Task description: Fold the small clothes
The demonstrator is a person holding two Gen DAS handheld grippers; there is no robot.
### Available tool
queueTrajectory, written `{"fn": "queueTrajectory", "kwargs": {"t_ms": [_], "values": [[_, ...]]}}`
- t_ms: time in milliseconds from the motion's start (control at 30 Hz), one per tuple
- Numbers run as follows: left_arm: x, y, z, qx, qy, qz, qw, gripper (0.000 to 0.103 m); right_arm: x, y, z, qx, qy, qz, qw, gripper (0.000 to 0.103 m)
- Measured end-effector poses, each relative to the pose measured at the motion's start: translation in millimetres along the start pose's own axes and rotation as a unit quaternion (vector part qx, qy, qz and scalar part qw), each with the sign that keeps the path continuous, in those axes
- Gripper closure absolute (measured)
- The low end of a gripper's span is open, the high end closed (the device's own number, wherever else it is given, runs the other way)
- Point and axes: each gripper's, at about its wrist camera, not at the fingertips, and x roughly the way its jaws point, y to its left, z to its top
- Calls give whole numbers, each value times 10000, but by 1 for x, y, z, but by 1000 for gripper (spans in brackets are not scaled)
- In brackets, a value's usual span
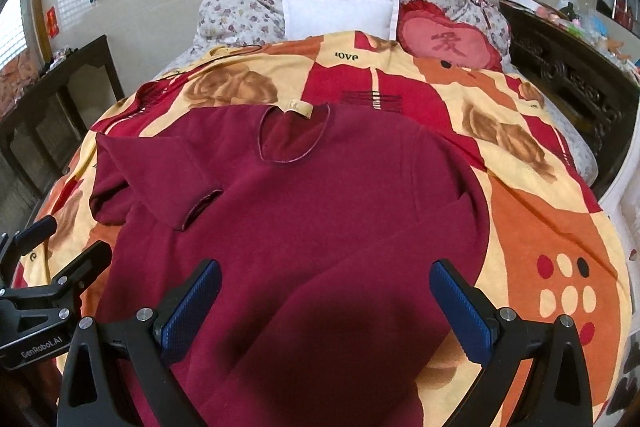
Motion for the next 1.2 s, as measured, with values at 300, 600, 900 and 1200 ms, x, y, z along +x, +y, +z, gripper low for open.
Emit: {"fn": "queueTrajectory", "kwargs": {"t_ms": [300, 600, 900, 1200], "values": [[11, 4, 0, -36, 102, 50, 9999, 1, 8, 3, 2, -16, 72, 22, 10000, 0], [15, 8, 0, -86, 137, 69, 9998, 1, 15, 6, 2, -18, 133, 36, 9999, 0], [17, 12, -1, -119, 157, 95, 9998, 1, 17, 8, 2, -22, 165, 83, 9998, 0], [21, 11, -3, -91, 190, 101, 9997, 1, 20, 7, 1, -3, 205, 100, 9997, 0]]}}
